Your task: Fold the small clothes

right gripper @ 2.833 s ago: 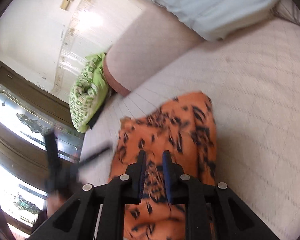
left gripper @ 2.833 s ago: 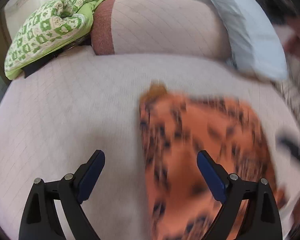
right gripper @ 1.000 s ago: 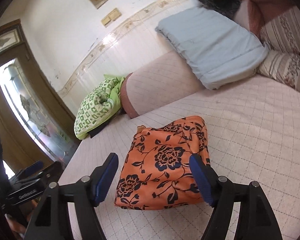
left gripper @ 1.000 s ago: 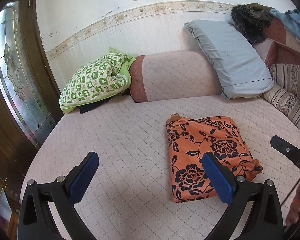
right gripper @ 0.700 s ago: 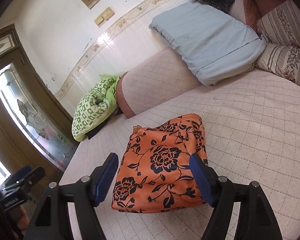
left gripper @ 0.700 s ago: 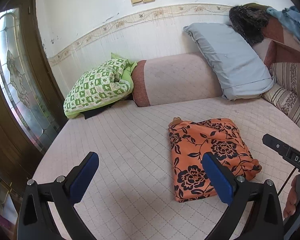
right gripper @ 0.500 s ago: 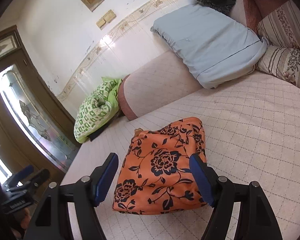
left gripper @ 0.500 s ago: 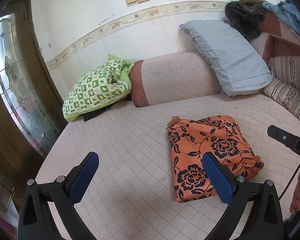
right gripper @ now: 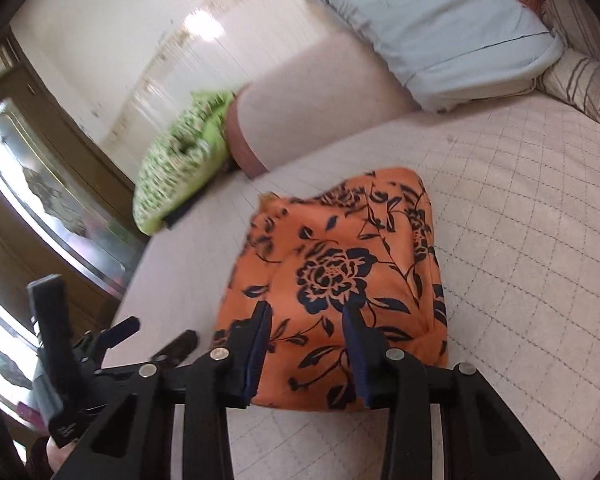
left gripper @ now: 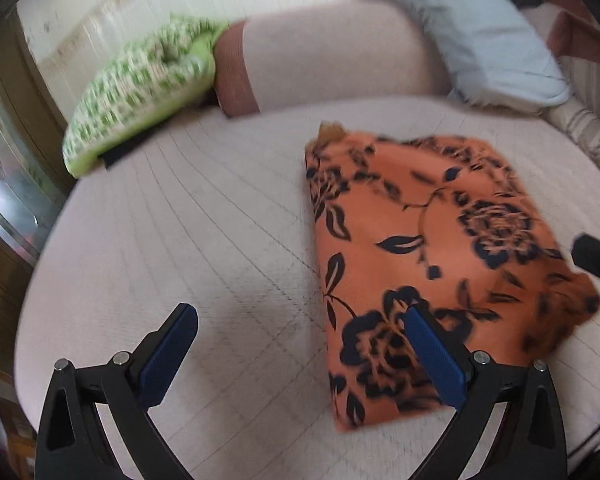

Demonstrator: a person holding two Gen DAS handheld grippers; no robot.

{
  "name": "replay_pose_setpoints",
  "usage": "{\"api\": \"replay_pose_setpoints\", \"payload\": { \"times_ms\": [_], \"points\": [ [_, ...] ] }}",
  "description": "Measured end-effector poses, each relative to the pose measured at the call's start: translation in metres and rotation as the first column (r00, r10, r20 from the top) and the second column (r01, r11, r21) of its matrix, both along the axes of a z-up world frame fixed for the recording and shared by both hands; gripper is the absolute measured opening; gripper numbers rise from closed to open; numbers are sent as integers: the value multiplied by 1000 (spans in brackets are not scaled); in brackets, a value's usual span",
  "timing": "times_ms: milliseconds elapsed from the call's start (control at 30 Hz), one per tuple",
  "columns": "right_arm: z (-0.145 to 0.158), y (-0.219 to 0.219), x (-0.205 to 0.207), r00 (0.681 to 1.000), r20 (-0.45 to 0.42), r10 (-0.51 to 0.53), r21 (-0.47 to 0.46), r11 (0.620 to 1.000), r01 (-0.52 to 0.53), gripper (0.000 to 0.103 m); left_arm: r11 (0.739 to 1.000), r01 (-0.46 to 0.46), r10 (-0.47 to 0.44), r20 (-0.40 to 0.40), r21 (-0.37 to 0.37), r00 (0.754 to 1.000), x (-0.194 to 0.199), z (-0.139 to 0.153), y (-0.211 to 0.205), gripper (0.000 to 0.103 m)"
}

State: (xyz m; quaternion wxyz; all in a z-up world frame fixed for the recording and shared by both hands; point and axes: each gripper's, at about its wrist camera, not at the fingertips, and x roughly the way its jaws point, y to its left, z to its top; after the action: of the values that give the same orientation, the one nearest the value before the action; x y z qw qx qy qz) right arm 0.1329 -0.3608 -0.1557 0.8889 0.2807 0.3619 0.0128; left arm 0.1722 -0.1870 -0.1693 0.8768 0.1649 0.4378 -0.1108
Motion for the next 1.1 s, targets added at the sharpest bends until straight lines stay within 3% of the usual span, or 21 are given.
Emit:
{"api": "replay_pose_setpoints", "payload": {
  "times_ms": [100,200,300,433,533,633,833,933,1100],
  "points": [
    [-21,4,19,997,-82,0,-35,999,-3,39,999,-33,31,-57,-28,998,19,-20,1,103],
    [-58,-5,37,966,-256,-40,-49,998,28,29,990,-18,9,-70,-137,998,25,-33,7,103],
    [-57,-16,38,968,-250,-23,7,1000,25,29,982,-12,-4,-90,-186,996,28,-37,10,103],
    [-44,-28,38,980,-199,-18,86,996,35,29,991,60,-65,-42,-119,997,30,-26,0,103],
    [-17,-35,41,996,-88,-34,40,998,38,32,992,65,-64,11,-107,998,33,-19,2,103],
    [-10,-40,58,998,-60,-25,8,1000,25,32,989,40,-38,11,-140,999,42,-18,7,103],
    [-23,-40,101,991,-131,5,-59,998,-13,32,992,23,-14,75,-124,997,53,-15,7,103],
    [-52,-41,118,971,-238,24,-58,998,-39,31,992,21,-12,67,-126,998,59,-20,5,103],
    [-57,-44,115,973,-227,34,-35,998,-43,32,993,34,-25,83,-112,996,59,-22,0,103]
  ]
}}
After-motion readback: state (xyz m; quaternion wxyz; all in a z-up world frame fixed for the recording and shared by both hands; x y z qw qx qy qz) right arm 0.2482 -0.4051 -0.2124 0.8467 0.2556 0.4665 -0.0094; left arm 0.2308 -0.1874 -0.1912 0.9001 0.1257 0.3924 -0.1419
